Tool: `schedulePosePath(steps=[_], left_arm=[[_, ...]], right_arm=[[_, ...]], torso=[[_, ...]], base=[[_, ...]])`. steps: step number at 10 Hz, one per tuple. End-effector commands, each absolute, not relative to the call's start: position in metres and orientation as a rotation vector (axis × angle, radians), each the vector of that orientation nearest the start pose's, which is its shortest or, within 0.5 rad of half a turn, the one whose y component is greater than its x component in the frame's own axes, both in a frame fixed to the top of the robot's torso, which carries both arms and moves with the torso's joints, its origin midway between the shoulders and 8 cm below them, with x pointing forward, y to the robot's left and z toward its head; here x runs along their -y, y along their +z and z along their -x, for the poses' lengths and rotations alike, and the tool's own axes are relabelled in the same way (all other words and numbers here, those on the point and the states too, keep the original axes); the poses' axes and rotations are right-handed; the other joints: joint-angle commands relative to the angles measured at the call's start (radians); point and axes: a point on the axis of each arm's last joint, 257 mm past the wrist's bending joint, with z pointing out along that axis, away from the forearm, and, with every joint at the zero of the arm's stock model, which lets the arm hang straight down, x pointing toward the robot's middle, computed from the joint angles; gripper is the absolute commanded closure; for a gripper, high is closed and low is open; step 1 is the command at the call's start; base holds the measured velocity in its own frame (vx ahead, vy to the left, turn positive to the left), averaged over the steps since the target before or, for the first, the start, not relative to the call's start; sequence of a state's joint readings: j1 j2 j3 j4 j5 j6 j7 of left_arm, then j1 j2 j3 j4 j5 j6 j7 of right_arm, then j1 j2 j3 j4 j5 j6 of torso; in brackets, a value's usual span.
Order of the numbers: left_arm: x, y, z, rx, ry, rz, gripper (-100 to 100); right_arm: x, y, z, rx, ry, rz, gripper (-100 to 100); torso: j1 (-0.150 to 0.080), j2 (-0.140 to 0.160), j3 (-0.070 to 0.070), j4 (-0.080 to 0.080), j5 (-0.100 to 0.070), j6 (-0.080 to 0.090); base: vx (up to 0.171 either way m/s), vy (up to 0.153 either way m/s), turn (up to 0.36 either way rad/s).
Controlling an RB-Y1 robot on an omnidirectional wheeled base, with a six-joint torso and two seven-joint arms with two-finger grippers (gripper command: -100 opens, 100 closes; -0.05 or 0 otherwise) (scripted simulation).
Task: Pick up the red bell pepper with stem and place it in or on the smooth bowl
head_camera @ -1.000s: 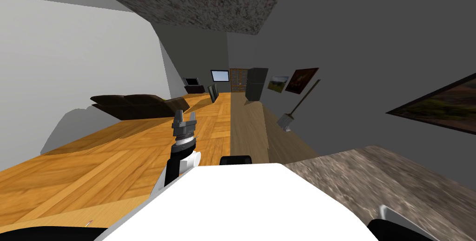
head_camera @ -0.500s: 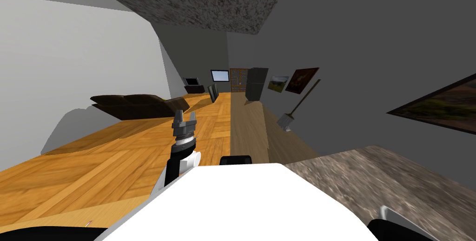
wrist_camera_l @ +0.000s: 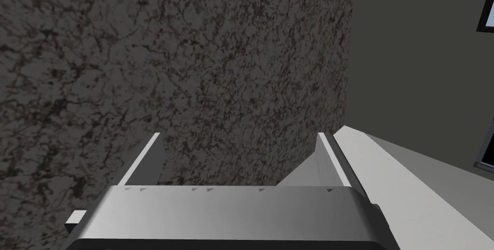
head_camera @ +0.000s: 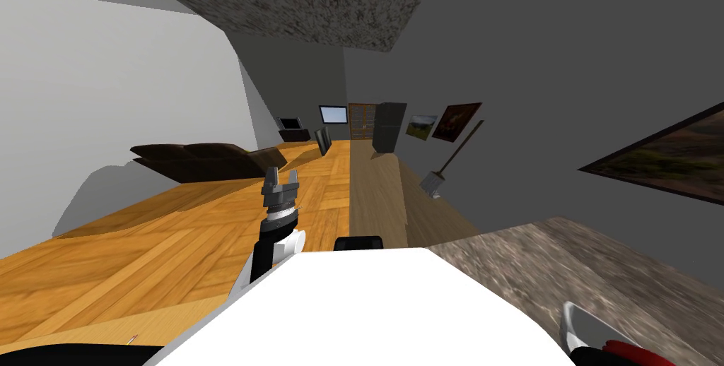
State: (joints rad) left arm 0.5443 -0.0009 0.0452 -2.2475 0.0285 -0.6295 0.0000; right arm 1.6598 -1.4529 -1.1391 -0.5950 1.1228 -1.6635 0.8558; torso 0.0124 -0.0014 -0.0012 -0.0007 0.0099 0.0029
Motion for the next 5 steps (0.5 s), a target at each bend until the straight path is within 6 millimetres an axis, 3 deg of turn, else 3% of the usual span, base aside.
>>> schedulePosePath(steps=[1, 5], left_arm=[[-0.3, 0.021, -0.32, -0.552, -1.27, 0.62, 0], [-0.3, 0.021, -0.32, -0.552, -1.27, 0.62, 0]], right_arm=[[0.722, -0.046, 0.111, -2.838, -0.003, 1.407, -100], [0.72, -0.039, 0.1, -2.829, 0.003, 1.416, -100]], torso=[[0.0, 0.0, 0.0, 0.0, 0.0, 0.0], [0.001, -0.001, 0.0, 0.0, 0.0, 0.0]], base=[[-0.024, -0.011, -0.021], [-0.017, -0.013, -0.016]])
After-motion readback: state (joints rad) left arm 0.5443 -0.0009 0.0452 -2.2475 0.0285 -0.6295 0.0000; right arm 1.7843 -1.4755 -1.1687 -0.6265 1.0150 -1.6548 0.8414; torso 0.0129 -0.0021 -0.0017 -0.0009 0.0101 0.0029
